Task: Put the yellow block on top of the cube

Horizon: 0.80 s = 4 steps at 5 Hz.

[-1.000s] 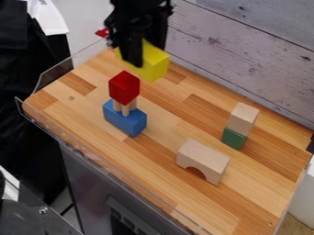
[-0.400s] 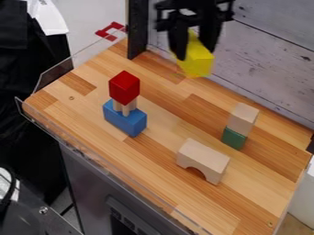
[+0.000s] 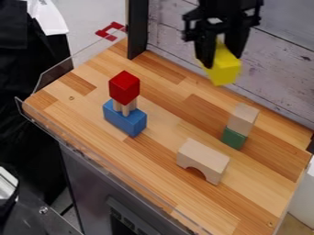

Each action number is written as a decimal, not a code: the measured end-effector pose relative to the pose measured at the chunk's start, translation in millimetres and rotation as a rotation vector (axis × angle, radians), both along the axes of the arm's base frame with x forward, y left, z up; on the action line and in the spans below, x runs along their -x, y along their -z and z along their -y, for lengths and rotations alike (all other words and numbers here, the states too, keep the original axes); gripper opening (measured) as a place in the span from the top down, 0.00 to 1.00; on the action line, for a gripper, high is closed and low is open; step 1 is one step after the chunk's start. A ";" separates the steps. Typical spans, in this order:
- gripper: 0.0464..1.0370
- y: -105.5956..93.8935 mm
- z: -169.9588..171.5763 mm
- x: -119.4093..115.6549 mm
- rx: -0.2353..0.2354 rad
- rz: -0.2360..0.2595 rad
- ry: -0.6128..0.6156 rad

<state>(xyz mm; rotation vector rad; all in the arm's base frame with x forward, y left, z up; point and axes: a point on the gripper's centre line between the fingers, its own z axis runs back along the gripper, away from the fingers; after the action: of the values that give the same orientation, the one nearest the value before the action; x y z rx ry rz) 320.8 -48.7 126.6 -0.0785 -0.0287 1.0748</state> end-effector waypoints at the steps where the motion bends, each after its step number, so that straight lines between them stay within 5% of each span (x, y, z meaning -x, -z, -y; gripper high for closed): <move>1: 0.48 -1.9 20.9 -6.8 0.041 0.052 -0.081; 4: 0.48 13.2 42.4 -16.7 0.063 0.034 -0.263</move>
<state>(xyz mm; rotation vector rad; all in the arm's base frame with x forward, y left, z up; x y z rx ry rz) 337.4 -91.1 113.4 -0.1532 -0.0365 1.3375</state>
